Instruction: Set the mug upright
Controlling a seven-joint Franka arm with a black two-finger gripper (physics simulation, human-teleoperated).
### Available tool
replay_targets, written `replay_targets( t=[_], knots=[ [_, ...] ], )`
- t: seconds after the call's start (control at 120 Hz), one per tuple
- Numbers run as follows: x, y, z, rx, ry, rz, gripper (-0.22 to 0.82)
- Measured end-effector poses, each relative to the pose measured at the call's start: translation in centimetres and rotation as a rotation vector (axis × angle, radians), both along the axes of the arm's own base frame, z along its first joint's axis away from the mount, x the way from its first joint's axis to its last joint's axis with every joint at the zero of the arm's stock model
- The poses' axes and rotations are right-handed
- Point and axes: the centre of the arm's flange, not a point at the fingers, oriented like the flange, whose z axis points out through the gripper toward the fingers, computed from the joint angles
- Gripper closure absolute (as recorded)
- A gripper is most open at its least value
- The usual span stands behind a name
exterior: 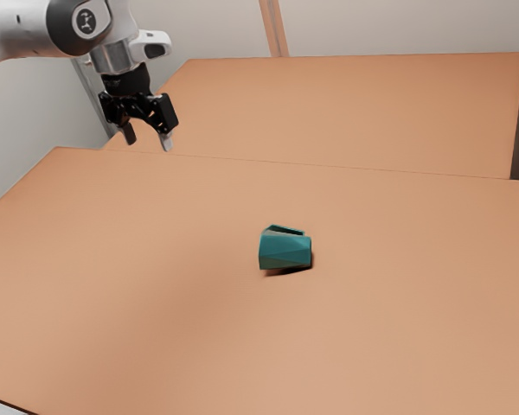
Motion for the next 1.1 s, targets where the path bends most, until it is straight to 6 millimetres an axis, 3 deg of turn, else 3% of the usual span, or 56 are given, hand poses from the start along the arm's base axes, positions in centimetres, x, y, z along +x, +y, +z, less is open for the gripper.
replay_targets(
  t=[0.175, 0.542, 0.808, 1.1],
  knots=[
    [0.3, -0.1, -0.5, 0.004, 0.008, -0.002, 0.02],
    [3.3, 0.3, -4.2, -0.040, 0.014, 0.014, 0.02],
    [4.6, 0.4, -10.1, -0.233, -0.011, 0.062, 0.02],
    [4.3, 2.2, -16.7, -0.481, -0.052, 0.155, 0.02]
  ],
)
